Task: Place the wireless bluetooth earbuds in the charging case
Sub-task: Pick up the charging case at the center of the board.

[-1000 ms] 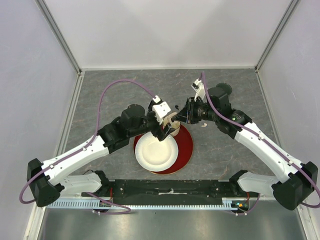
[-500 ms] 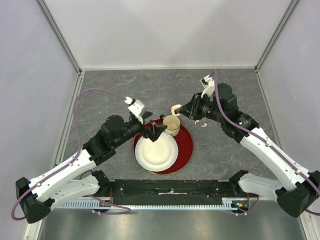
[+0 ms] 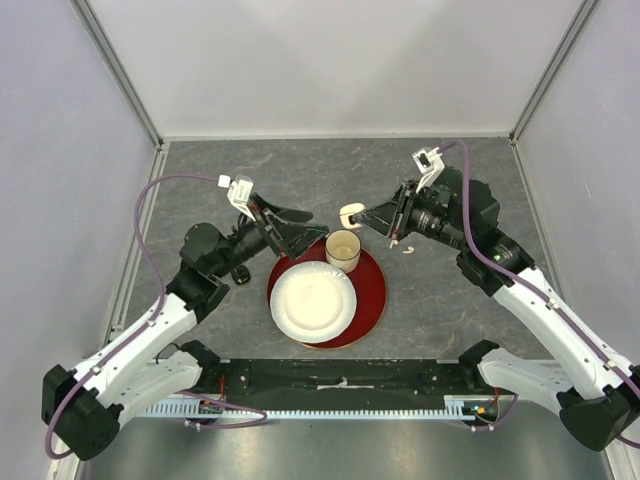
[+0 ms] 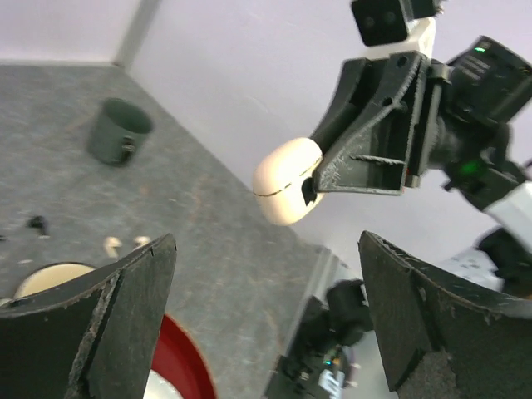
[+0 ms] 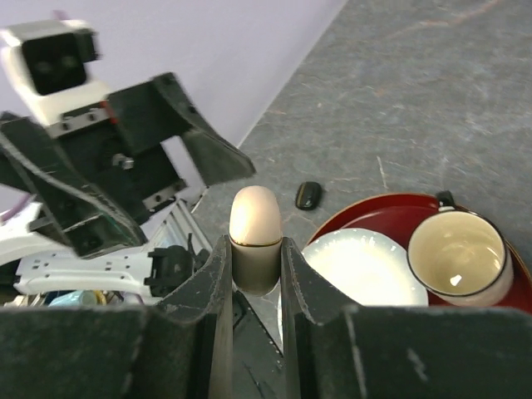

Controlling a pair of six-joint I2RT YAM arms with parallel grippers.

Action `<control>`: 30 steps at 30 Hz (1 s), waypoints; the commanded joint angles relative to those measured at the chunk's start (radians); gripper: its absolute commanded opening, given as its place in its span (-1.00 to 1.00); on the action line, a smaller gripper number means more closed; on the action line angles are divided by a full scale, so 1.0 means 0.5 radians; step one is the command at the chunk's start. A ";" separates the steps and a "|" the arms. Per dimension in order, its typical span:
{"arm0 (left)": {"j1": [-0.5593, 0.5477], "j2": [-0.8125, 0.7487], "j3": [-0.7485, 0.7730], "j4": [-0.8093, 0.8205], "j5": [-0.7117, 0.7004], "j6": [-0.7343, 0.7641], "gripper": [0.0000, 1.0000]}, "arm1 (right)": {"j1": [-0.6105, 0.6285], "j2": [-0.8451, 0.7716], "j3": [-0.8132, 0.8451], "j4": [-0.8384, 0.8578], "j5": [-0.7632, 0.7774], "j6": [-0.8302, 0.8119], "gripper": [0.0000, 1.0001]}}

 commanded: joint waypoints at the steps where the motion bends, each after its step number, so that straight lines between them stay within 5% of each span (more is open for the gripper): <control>1: 0.038 0.121 -0.114 0.722 0.381 -0.522 0.89 | -0.004 -0.079 -0.077 0.332 -0.182 0.101 -0.92; 8: 0.041 0.327 -0.105 1.107 0.517 -0.734 0.70 | -0.001 -0.101 -0.147 0.449 -0.219 0.193 -0.90; 30: 0.038 0.533 -0.035 1.236 0.504 -0.752 0.20 | -0.007 -0.061 -0.172 0.513 -0.280 0.224 -0.88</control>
